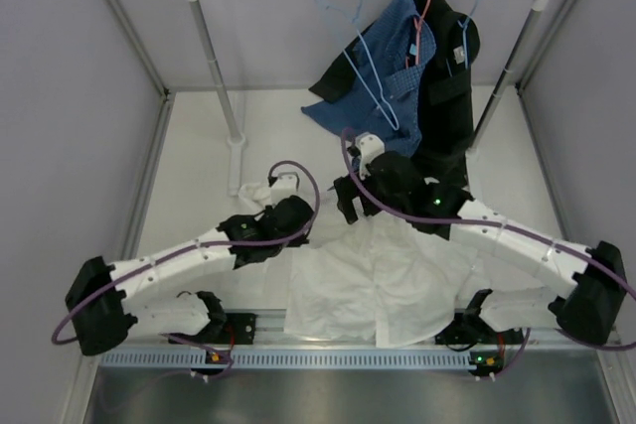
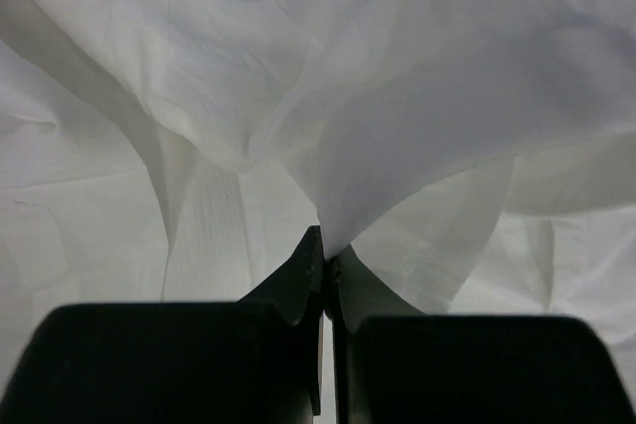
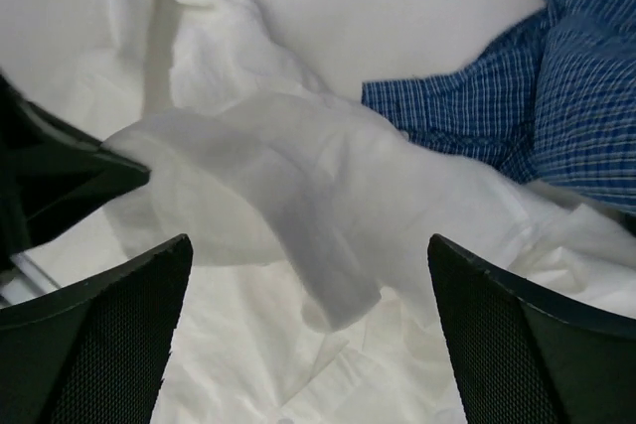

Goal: Place the shirt on the hanger

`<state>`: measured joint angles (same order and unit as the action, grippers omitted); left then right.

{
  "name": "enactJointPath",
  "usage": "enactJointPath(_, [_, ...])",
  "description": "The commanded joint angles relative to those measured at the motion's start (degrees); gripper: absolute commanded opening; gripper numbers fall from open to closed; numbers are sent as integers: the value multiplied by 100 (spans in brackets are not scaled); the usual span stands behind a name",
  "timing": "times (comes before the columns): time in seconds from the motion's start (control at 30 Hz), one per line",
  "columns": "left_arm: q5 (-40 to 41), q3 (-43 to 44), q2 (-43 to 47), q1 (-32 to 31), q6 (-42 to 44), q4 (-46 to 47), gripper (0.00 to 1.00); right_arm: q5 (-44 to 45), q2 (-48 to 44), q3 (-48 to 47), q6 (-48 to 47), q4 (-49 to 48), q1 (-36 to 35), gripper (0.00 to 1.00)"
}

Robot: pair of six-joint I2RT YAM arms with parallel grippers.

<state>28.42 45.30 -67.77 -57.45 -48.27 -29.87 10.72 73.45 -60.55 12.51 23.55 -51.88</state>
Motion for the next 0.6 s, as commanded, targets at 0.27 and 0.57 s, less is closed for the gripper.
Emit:
enactJointPath(0.27, [-2280,689,1117,1130,1443,-370,0,-239,-1608,-1404,253,394,222,100])
enactJointPath(0.57, [-2667,1060,580,1166,1944,-705,0,844,-140,-3497,-1162,1424,783,85])
